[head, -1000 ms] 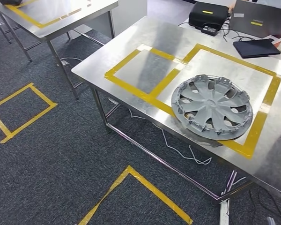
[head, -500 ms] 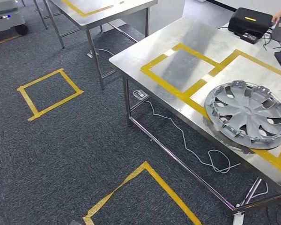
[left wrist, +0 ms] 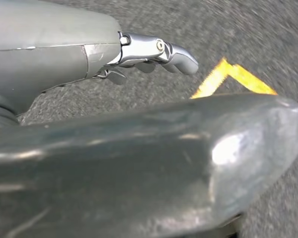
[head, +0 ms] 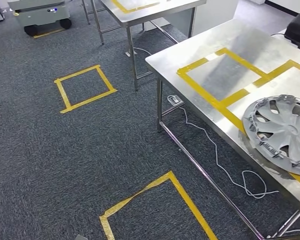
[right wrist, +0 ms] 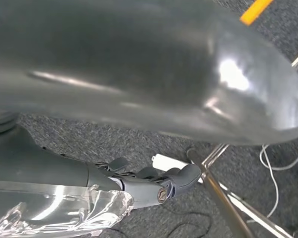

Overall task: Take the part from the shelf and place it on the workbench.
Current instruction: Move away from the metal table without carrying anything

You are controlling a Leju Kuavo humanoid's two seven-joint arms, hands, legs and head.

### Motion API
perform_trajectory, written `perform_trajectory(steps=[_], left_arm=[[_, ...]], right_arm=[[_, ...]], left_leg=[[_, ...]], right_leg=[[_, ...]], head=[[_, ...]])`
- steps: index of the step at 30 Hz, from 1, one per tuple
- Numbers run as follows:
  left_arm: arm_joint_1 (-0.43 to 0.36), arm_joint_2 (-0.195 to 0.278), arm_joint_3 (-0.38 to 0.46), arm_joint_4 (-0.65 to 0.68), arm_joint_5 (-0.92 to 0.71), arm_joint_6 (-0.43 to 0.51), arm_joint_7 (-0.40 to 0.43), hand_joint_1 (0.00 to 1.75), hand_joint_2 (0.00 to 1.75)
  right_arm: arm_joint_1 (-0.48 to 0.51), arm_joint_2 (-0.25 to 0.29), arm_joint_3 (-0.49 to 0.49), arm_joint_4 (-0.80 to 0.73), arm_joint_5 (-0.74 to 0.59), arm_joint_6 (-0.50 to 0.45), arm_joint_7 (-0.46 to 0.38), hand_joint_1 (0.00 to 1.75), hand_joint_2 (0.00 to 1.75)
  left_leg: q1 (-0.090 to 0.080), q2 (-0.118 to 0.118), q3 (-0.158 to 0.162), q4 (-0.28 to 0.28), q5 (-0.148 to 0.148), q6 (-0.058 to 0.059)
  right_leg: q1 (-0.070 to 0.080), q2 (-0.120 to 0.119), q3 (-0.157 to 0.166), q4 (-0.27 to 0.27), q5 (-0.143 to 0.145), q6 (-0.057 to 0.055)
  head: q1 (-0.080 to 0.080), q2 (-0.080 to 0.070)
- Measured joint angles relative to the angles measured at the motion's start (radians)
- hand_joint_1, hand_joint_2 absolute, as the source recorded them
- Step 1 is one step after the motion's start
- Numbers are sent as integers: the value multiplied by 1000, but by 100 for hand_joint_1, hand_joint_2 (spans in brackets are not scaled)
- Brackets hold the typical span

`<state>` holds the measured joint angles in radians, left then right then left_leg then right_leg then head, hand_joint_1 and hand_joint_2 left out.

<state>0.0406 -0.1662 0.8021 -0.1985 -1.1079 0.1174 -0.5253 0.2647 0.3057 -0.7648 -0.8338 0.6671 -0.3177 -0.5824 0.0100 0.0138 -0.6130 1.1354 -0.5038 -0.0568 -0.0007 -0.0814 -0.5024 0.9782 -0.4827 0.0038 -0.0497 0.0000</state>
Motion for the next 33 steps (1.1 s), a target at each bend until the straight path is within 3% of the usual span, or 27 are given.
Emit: perform_trajectory(steps=[2,3,5,6,8,10,11,12,13,15,17,19,20,21,23,25,27,28,30,31,33], left_arm=[[-4,-5,5,-8,-6,1,4,0,0],[-5,-8,6,-12,-10,2,6,0,0],[-5,-12,9,-17,-19,3,9,0,0],[-2,-15,11,-19,-26,3,11,0,0],[0,-20,14,-21,-41,4,15,0,0],[-2,-26,15,-24,-52,5,16,0,0],[-3,-28,15,-25,-55,5,16,0,0],[-3,-29,16,-26,-57,6,17,0,0],[-3,-29,16,-27,-58,6,18,0,0],[-2,-31,18,-28,-63,6,20,0,0],[-3,-34,22,-30,-71,6,23,0,0],[-3,-37,25,-32,-79,6,25,0,0],[-2,-38,28,-33,-82,6,25,0,0],[0,-39,30,-33,-86,7,26,0,0],[1,-41,35,-33,-92,7,27,0,0],[-3,-44,39,-35,-98,7,29,0,0],[-5,-45,43,-36,-101,5,31,0,0],[-4,-46,45,-36,-103,5,31,0,0],[0,-48,52,-38,-106,4,32,0,0],[0,-49,54,-40,-107,4,32,0,0],[-3,-51,60,-44,-107,4,32,0,0]], right_arm=[[-17,-4,-28,36,13,7,-2,0,0],[-26,-6,-44,54,20,10,-3,0,0],[-44,-10,-76,85,36,15,-1,0,0],[-54,-12,-91,98,49,21,3,0,0],[-72,-14,-127,129,81,34,16,0,0],[-85,-16,-169,164,107,46,28,0,0],[-90,-16,-190,180,114,49,33,0,0],[-93,-16,-207,193,119,51,35,0,0],[-96,-17,-220,204,123,54,38,0,0],[-107,-19,-243,226,135,60,51,0,0],[-123,-23,-266,255,152,67,65,0,0],[-138,-26,-289,287,171,70,77,0,0],[-146,-28,-298,301,181,69,82,0,0],[-153,-29,-307,315,192,68,87,0,0],[-166,-32,-320,340,214,63,95,0,0],[-176,-35,-333,368,238,57,100,0,0],[-184,-38,-345,394,258,50,102,0,0],[-189,-39,-350,405,265,48,102,0,0],[-198,-41,-355,421,272,45,103,0,0],[-202,-42,-356,427,275,45,102,0,0],[-206,-43,-360,435,284,47,101,0,0]], left_leg=[[-4,45,67,-123,39,8],[-6,57,82,-154,44,16],[-11,43,83,-165,44,36],[-11,32,82,-166,45,42],[-8,11,80,-167,51,55],[-7,-14,77,-167,55,63],[-8,-28,75,-167,56,65],[-8,-44,74,-167,57,65],[-8,-59,75,-167,57,66],[-7,-90,79,-166,57,64],[-8,-118,79,-162,57,56],[-6,-138,69,-160,60,43],[-3,-149,63,-159,64,36],[0,-145,58,-158,64,30],[-2,-100,36,-120,38,22],[-6,-43,-20,-3,-30,18],[-6,-28,-78,121,-78,15],[-6,-27,-84,139,-75,15],[-7,-14,-38,59,-19,18],[-8,9,2,-12,14,21],[-13,52,60,-125,48,28]], right_leg=[[5,-20,-2,7,-8,10],[8,-30,-2,10,-12,16],[9,-50,4,10,-17,24],[7,-44,7,14,-22,29],[1,7,-11,66,-61,39],[-1,65,-72,200,-130,44],[-1,75,-105,269,-156,44],[-1,79,-128,312,-165,43],[-2,80,-134,318,-154,41],[-6,96,-91,210,-79,39],[-13,141,-32,74,-22,39],[-13,164,-14,32,-18,37],[-11,156,-14,30,-16,32],[-9,145,-14,31,-13,25],[-8,121,-14,26,-7,12],[-6,91,-16,23,-4,5],[-2,57,-19,24,-5,2],[-1,42,-19,24,-5,2],[-1,16,-17,24,-6,2],[0,6,-16,24,-8,4],[7,-15,-16,28,-14,11]], head=[[-1,0],[1,0],[4,0],[6,0],[9,0],[12,0],[12,0],[13,0],[13,0],[13,0],[13,0],[12,0],[11,0],[11,0],[6,0],[0,0],[-2,0],[-2,0],[-2,0],[-3,0],[-3,0]])
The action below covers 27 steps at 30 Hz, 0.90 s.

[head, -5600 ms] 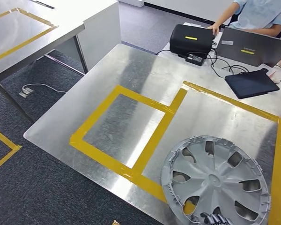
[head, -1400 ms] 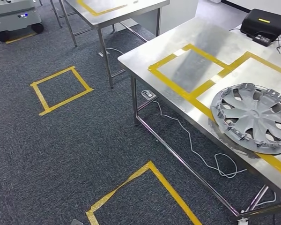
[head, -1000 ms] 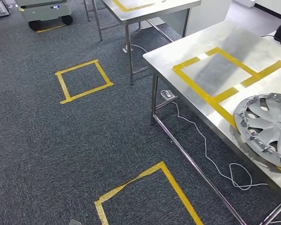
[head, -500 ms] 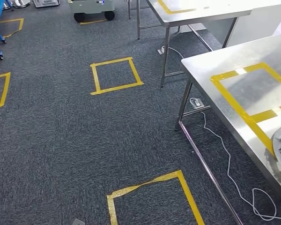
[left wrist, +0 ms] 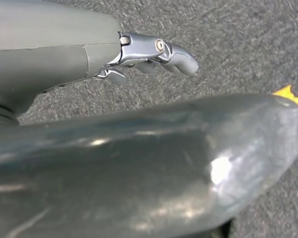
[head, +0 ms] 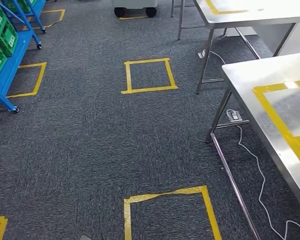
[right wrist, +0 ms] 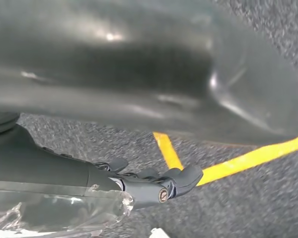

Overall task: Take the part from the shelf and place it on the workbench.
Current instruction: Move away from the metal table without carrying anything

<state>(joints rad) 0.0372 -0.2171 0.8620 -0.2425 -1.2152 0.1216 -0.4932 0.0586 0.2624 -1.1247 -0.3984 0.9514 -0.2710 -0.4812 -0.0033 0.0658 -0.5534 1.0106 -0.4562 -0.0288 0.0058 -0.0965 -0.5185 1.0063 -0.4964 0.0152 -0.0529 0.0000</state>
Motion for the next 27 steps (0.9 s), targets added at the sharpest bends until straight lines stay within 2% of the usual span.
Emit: perform_trajectory(steps=[1,3,4,5,7,8,9,10,11,12,14,15,16,18,19,21,22,23,24,25,26,27], left_arm=[[-2,-1,2,-2,-1,0,0,0,0],[0,-2,9,-6,-2,0,0,0,0],[2,-3,11,-7,-3,0,0,0,0],[4,-5,14,-8,-3,0,0,0,0],[3,-7,19,-12,-4,0,0,0,0],[2,-8,21,-13,-5,0,0,0,0],[1,-9,23,-14,-6,0,0,0,0],[1,-9,24,-15,-7,0,0,0,0],[2,-9,25,-15,-8,0,0,0,0],[3,-10,26,-15,-8,0,0,0,0],[3,-10,27,-16,-8,0,0,0,0],[2,-10,27,-17,-8,0,0,0,0],[2,-10,28,-18,-8,0,0,0,0],[5,-10,30,-19,-10,0,0,0,0],[7,-12,33,-19,-11,-1,0,0,0],[8,-15,40,-23,-14,-1,0,0,0],[7,-17,45,-26,-16,-1,0,0,0],[6,-20,50,-29,-19,-1,0,0,0],[6,-23,57,-34,-20,-2,0,0,0],[7,-26,64,-41,-20,-4,1,0,0],[10,-30,72,-49,-19,-9,2,0,0],[15,-35,82,-59,-18,-16,4,0,0]], right_arm=[[-2,-1,-3,3,6,1,-1,0,0],[-6,-2,-10,6,17,3,-2,0,0],[-8,-2,-12,7,20,4,-2,0,0],[-8,-2,-14,8,22,5,-3,0,0],[-7,-4,-19,11,24,6,-3,0,0],[-6,-4,-20,13,24,7,-3,0,0],[-5,-5,-21,14,24,7,-3,0,0],[-5,-5,-22,15,24,8,-3,0,0],[-5,-5,-22,16,24,8,-3,0,0],[-5,-6,-22,16,24,9,-3,0,0],[-5,-7,-23,18,24,10,-3,0,0],[-6,-7,-25,19,24,10,-3,0,0],[-6,-7,-26,21,26,11,-3,0,0],[-8,-7,-29,22,34,12,-3,0,0],[-8,-7,-32,22,41,12,-3,0,0],[-7,-7,-38,22,59,14,-4,0,0],[-6,-8,-42,22,69,16,-3,0,0],[-5,-8,-46,22,80,18,-3,0,0],[-4,-7,-51,21,91,20,-2,0,0],[-4,-7,-57,21,103,23,1,0,0],[-4,-7,-62,20,117,25,4,0,0],[-4,-6,-66,18,135,27,10,0,0]], left_leg=[[-3,10,10,-24,3,3],[-3,-10,7,-31,4,12],[-2,-21,7,-33,5,17],[0,-33,6,-34,8,23],[3,-56,5,-35,11,32],[3,-70,3,-35,13,35],[3,-84,2,-35,13,37],[3,-99,2,-34,14,37],[3,-114,3,-34,15,36],[4,-130,4,-33,15,35],[5,-159,3,-29,16,27],[5,-171,0,-27,17,21],[6,-183,-5,-27,20,15],[11,-205,-15,-28,27,1],[12,-199,-20,-25,25,-5],[10,-150,-47,27,-11,-11],[7,-116,-75,85,-45,-13],[7,-95,-108,157,-81,-15],[7,-85,-138,221,-106,-17],[7,-80,-156,262,-117,-17],[7,-77,-152,261,-105,-17],[7,-72,-128,220,-76,-15]], right_leg=[[3,-11,0,1,-3,4],[3,-30,4,1,-7,13],[1,-20,3,8,-14,18],[-1,4,-5,32,-32,23],[-5,67,-55,143,-92,31],[-6,85,-89,216,-123,32],[-6,92,-118,274,-141,33],[-6,95,-133,299,-141,32],[-7,98,-128,282,-119,32],[-10,104,-103,226,-81,32],[-20,153,-39,82,-20,33],[-23,176,-18,36,-6,33],[-24,191,-8,15,-6,30],[-20,175,-5,13,-3,17],[-18,162,-4,11,0,9],[-18,134,-4,5,7,-4],[-16,119,-4,3,8,-7],[-13,102,-5,3,8,-10],[-11,85,-6,3,7,-11],[-10,68,-7,3,7,-11],[-9,53,-7,3,6,-12],[-9,40,-6,3,6,-11]], head=[[1,0],[4,0],[6,0],[8,0],[11,0],[12,0],[12,0],[13,0],[13,0],[13,0],[14,0],[13,0],[13,0],[12,0],[11,0],[4,0],[0,0],[-3,0],[-4,0],[-4,0],[-4,0],[-4,0]])
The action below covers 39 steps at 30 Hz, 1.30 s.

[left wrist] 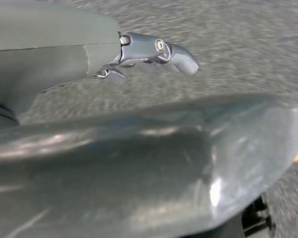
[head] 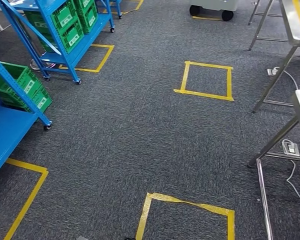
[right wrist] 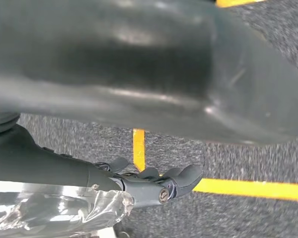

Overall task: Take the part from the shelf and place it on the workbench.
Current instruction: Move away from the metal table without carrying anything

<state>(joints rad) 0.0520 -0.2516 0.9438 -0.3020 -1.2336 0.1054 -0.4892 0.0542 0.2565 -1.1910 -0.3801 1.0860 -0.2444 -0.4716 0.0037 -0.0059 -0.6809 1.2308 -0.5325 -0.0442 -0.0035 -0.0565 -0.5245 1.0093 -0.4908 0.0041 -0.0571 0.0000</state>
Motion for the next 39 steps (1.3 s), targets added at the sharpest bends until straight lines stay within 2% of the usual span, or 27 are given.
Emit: perform_trajectory(steps=[2,4,6,7,9,11,12,13,14,15,16,17,19,20,22,23,24,26,28,29,30,31,33,35,37,38,39], left_arm=[[7,-11,24,-27,5,-16,3,0,0],[9,-26,52,-56,23,-23,6,0,0],[-1,-42,94,-74,95,7,16,0,0],[-12,-49,137,-77,167,43,22,0,0],[-46,-57,240,-68,304,123,30,0,0],[-76,-59,321,-50,372,168,29,0,0],[-86,-59,345,-42,383,174,28,0,0],[-92,-60,362,-34,392,176,27,0,0],[-97,-60,372,-27,401,177,25,0,0],[-101,-60,378,-21,409,178,23,0,0],[-106,-59,378,-16,416,180,21,0,0],[-111,-58,379,-11,423,184,17,0,0],[-122,-55,379,-4,430,189,12,0,0],[-124,-53,379,-1,432,189,11,0,0],[-121,-48,379,3,434,181,11,0,0],[-119,-45,379,5,434,176,13,0,0],[-119,-41,379,9,432,171,15,0,0],[-126,-34,379,15,423,163,20,0,0],[-132,-31,378,19,416,160,18,0,0],[-131,-31,378,20,413,161,15,0,0],[-128,-31,378,21,411,162,12,0,0],[-126,-31,378,21,409,163,10,0,0],[-126,-30,378,22,408,164,7,0,0],[-129,-30,378,23,409,164,5,0,0],[-128,-29,378,24,413,164,3,0,0],[-127,-29,378,24,416,165,2,0,0],[-126,-29,378,24,420,166,1,0,0]], right_arm=[[1,2,-5,-3,43,-5,17,0,0],[4,4,-11,-4,94,-19,42,0,0],[3,6,-19,-5,141,-41,65,0,0],[0,7,-22,-5,165,-53,74,0,0],[0,7,-26,-1,216,-67,82,0,0],[4,1,-28,5,260,-63,82,0,0],[7,-3,-28,8,273,-56,81,0,0],[10,-7,-29,10,284,-48,78,0,0],[12,-12,-29,13,294,-39,73,0,0],[13,-17,-29,14,305,-31,68,0,0],[13,-22,-30,16,315,-26,64,0,0],[13,-26,-30,18,326,-22,61,0,0],[11,-33,-34,23,338,-20,55,0,0],[9,-35,-39,26,340,-19,51,0,0],[5,-39,-52,28,335,-24,32,0,0],[2,-40,-60,30,329,-33,21,0,0],[-4,-41,-67,34,324,-47,13,0,0],[-18,-45,-82,50,316,-74,9,0,0],[-29,-52,-97,66,309,-82,10,0,0],[-33,-55,-103,72,306,-81,10,0,0],[-36,-56,-108,76,304,-80,10,0,0],[-38,-57,-112,79,302,-79,10,0,0],[-41,-58,-119,86,301,-81,8,0,0],[-43,-59,-126,91,299,-89,7,0,0],[-47,-58,-130,95,300,-98,7,0,0],[-50,-58,-130,97,301,-98,6,0,0],[-51,-58,-130,98,303,-93,3,0,0]], left_leg=[[-4,40,80,-141,62,5],[-8,73,126,-230,84,14],[-11,61,129,-243,82,26],[-9,49,128,-245,84,31],[-4,26,128,-249,89,43],[-2,3,127,-250,93,51],[-2,-11,125,-250,93,54],[-2,-25,125,-250,94,55],[-2,-40,125,-250,94,55],[-1,-54,126,-249,95,53],[0,-69,127,-248,96,51],[0,-82,126,-247,97,48],[0,-107,121,-243,99,37],[1,-117,116,-243,102,30],[5,-130,107,-243,107,16],[5,-118,102,-238,104,12],[3,-93,90,-216,88,8],[-1,-31,35,-103,23,2],[-1,-8,-28,30,-32,-1],[-1,-7,-38,54,-33,-1],[-1,-4,-26,36,-14,0],[-1,2,3,-15,18,1],[-5,41,80,-156,75,6],[-11,69,117,-231,92,17],[-12,55,116,-239,91,30],[-11,44,117,-241,93,36],[-8,33,118,-243,94,41]], right_leg=[[3,-23,3,2,-4,5],[9,-43,2,4,-11,13],[12,-65,7,1,-14,21],[11,-62,10,4,-18,27],[6,-14,-5,51,-49,38],[3,42,-65,174,-109,45],[2,51,-98,239,-133,46],[2,54,-122,281,-142,46],[2,56,-130,289,-131,46],[1,59,-118,256,-102,45],[-2,70,-90,192,-62,45],[-6,95,-58,122,-31,45],[-13,141,-14,28,-3,43],[-13,151,-8,15,-4,39],[-9,132,-6,13,0,27],[-8,120,-7,12,4,21],[-8,107,-8,10,6,15],[-6,75,-12,9,9,6],[-3,40,-14,9,8,3],[-2,23,-14,9,7,2],[-2,8,-14,9,7,2],[-2,-6,-12,9,6,3],[1,-29,-9,10,2,8],[6,-49,-6,10,-2,16],[9,-68,1,6,-4,25],[8,-65,3,7,-8,31],[6,-46,-1,20,-20,37]], head=[[-1,0],[-1,0],[1,0],[2,0],[6,0],[12,0],[14,0],[14,0],[15,0],[15,0],[16,0],[16,0],[16,0],[16,0],[15,0],[13,0],[10,0],[0,0],[-4,0],[-4,0],[-4,0],[-4,0],[-5,0],[-4,0],[-2,0],[-2,0],[0,0]])
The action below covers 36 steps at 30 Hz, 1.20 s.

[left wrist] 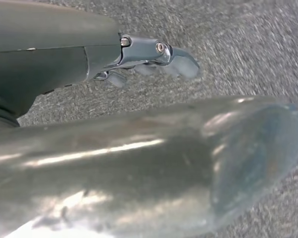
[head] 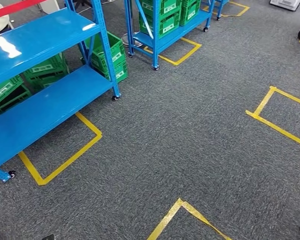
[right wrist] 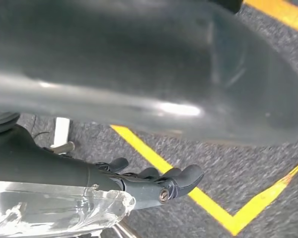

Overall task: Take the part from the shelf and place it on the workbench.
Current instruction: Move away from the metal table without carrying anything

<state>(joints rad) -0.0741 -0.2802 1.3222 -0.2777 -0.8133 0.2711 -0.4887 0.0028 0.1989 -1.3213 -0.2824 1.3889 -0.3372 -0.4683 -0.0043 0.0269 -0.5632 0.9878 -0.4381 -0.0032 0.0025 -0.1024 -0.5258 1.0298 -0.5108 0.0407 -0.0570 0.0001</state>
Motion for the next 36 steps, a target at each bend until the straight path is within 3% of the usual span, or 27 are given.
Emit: perform_trajectory(steps=[1,3,5,6,8,9,11,12,14,16,18,20,21,22,23,25,27,29,31,33,35,36], left_arm=[[-1,0,0,0,4,1,-1,0,0],[-4,0,0,1,12,5,-3,0,0],[-6,1,0,3,22,9,-4,0,0],[-5,2,0,4,26,10,-5,0,0],[-5,3,0,5,33,11,-5,0,0],[-5,4,0,5,35,10,-5,0,0],[-6,5,0,6,38,8,-5,0,0],[-6,6,0,6,38,6,-4,0,0],[-3,9,0,7,39,6,-3,0,0],[-2,11,0,8,39,5,-1,0,0],[-7,12,0,10,40,5,2,0,0],[-9,14,0,11,43,5,3,0,0],[-8,14,0,11,45,5,3,0,0],[-7,15,0,12,47,6,3,0,0],[-5,17,0,12,48,6,3,0,0],[-8,20,0,12,52,7,3,0,0],[-12,22,0,13,56,7,3,0,0],[-10,24,0,13,61,8,2,0,0],[-7,25,0,14,67,8,0,0,0],[-10,27,0,14,70,9,-2,0,0],[-12,28,0,15,71,9,-4,0,0],[-11,29,0,16,71,9,-4,0,0]], right_arm=[[0,0,-1,0,2,7,-4,0,0],[1,0,-7,0,5,24,-13,0,0],[4,0,-14,0,8,35,-19,0,0],[5,-1,-16,-1,10,39,-21,0,0],[6,-1,-19,-3,14,45,-23,0,0],[6,0,-21,-4,17,46,-23,0,0],[6,0,-23,-6,20,47,-24,0,0],[6,0,-23,-6,21,48,-25,0,0],[5,0,-24,-6,22,48,-26,0,0],[5,0,-24,-6,24,48,-27,0,0],[9,0,-25,-7,26,48,-29,0,0],[13,0,-27,-9,28,49,-31,0,0],[13,0,-28,-11,30,49,-33,0,0],[12,0,-29,-12,33,49,-36,0,0],[11,1,-30,-14,36,50,-38,0,0],[10,3,-31,-16,39,51,-43,0,0],[8,7,-33,-19,37,47,-49,0,0],[1,14,-36,-22,36,37,-55,0,0],[-5,21,-39,-23,37,30,-58,0,0],[-5,25,-40,-23,38,27,-60,0,0],[-3,27,-41,-23,38,27,-60,0,0],[-2,27,-42,-23,38,27,-59,0,0]], left_leg=[[3,-11,1,-2,2,5],[6,-34,0,-2,5,13],[6,-61,-1,-2,6,16],[6,-76,-1,-2,6,16],[7,-107,1,-1,7,13],[7,-121,1,1,7,10],[7,-144,-3,3,8,-1],[8,-154,-6,2,11,-8],[12,-163,-11,0,15,-21],[10,-118,-30,34,-10,-32],[6,-58,-84,146,-76,-39],[7,-41,-141,267,-123,-43],[7,-39,-149,286,-120,-43],[7,-36,-137,264,-98,-42],[7,-26,-106,208,-65,-40],[3,18,-32,70,-11,-33],[-2,39,-1,5,1,-21],[-1,16,-2,-1,2,-8],[5,-7,1,-6,7,5],[9,-30,1,-9,11,14],[10,-57,-1,-8,12,18],[10,-72,-1,-8,12,18]], right_leg=[[-2,27,-14,33,-21,5],[-5,83,-73,155,-81,11],[-5,98,-132,264,-113,12],[-5,101,-140,271,-102,11],[-8,119,-98,168,-31,8],[-12,144,-66,96,-1,7],[-16,181,-24,4,28,3],[-15,185,-18,-7,26,-1],[-11,163,-13,-9,31,-15],[-12,137,-12,-13,37,-29],[-11,107,-13,-15,37,-36],[-8,74,-15,-15,36,-39],[-8,59,-15,-15,35,-39],[-8,45,-14,-15,34,-39],[-8,32,-12,-15,32,-38],[-4,9,-8,-13,27,-31],[2,-11,-6,-14,22,-21],[3,-28,2,-19,19,-11],[0,8,-1,6,-3,0],[-4,73,-49,115,-63,8],[-5,98,-116,250,-117,10],[-5,100,-134,280,-117,10]], head=[[3,0],[9,0],[12,0],[13,0],[15,0],[15,0],[15,0],[15,0],[15,0],[8,0],[0,0],[-2,0],[-2,0],[-2,0],[-2,0],[-4,0],[-4,0],[-3,0],[1,0],[9,0],[13,0],[13,0]])
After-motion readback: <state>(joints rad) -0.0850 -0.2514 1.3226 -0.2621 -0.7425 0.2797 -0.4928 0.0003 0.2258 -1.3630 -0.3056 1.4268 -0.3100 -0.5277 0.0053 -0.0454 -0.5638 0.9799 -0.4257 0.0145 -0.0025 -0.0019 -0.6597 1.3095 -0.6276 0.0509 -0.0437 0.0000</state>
